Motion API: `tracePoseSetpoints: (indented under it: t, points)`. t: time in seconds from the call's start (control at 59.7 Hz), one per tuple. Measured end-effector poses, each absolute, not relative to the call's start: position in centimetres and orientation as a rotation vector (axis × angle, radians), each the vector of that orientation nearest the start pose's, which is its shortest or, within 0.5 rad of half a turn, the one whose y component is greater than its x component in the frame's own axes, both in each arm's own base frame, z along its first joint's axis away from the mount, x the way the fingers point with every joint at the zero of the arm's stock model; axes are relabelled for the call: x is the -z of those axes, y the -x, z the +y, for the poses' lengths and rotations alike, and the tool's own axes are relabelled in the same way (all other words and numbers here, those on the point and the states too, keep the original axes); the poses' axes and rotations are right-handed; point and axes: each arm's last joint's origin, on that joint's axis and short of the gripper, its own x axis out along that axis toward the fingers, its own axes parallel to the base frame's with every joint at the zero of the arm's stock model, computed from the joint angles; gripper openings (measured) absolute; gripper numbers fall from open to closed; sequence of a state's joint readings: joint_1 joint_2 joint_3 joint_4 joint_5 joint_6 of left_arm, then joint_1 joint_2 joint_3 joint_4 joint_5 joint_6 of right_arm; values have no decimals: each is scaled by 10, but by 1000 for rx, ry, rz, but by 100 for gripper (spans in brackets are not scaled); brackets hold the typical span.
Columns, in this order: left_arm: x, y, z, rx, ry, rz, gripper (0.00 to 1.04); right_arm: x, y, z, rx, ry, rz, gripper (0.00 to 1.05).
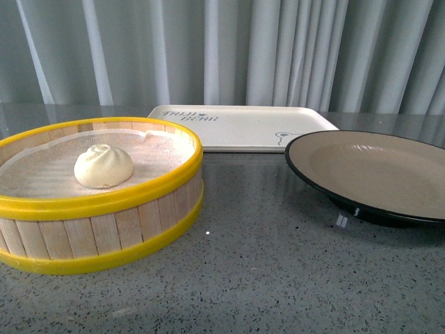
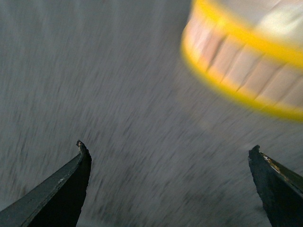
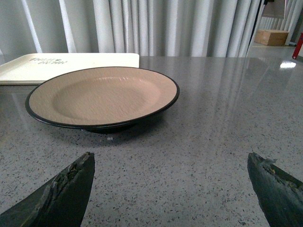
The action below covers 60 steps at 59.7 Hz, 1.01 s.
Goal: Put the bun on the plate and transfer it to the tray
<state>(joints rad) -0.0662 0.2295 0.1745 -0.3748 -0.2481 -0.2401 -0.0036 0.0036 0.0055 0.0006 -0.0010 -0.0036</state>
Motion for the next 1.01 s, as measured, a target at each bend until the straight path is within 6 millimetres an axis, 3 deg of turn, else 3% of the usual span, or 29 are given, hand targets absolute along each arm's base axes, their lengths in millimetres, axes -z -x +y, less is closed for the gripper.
tracePoseSetpoints:
  t: [0.352,0.553,0.653,1.005]
  points:
    - [-185,-108,-2,-297,325,352,98,-165,-98,0,2,4,-2,96]
    - [-212,-126,-12,-276,313,247,98,-165,-98,0,3,4,-2,96]
    - [-232,-143,-20,-246,287,214,98,-165,-98,0,3,4,-2,96]
    - [-314,-232,-48,-111,195,286,98,-165,-98,0,3,4,-2,96]
